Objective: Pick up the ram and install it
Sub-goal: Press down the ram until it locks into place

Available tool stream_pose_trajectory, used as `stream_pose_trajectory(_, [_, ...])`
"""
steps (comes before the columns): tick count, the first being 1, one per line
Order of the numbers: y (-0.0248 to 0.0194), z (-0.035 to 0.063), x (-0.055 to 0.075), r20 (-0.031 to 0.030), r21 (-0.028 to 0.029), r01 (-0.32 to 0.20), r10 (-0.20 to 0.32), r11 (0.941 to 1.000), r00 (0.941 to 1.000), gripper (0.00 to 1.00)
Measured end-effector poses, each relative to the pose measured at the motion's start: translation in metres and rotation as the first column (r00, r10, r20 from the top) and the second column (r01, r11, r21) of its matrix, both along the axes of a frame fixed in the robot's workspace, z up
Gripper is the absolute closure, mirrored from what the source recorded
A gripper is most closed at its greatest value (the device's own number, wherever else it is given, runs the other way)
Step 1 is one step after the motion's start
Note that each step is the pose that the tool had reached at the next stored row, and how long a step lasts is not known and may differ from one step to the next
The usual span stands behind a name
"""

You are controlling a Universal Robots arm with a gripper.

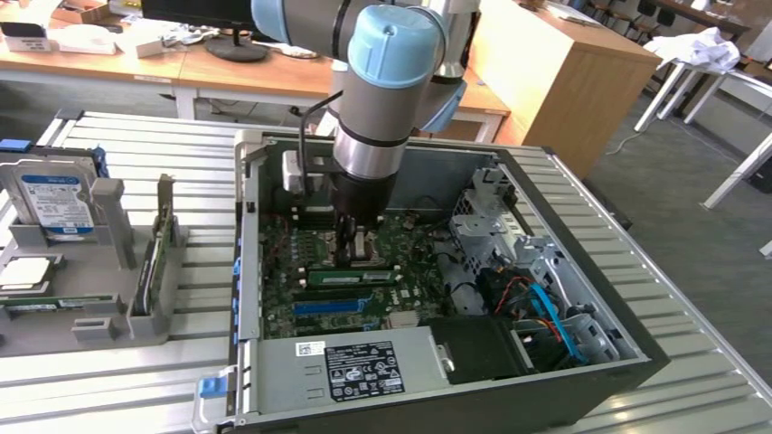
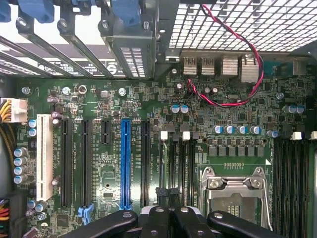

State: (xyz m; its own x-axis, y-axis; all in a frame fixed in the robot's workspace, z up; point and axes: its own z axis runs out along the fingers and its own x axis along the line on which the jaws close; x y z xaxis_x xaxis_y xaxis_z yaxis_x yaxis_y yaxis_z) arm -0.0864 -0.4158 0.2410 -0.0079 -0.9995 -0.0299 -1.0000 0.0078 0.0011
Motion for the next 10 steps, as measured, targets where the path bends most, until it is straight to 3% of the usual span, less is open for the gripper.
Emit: stream_pose_trajectory(10, [0.0000, -0.0061, 0.0000, 0.0001, 0.0002, 0.000, 0.000, 1.0000, 1.0000, 0.89])
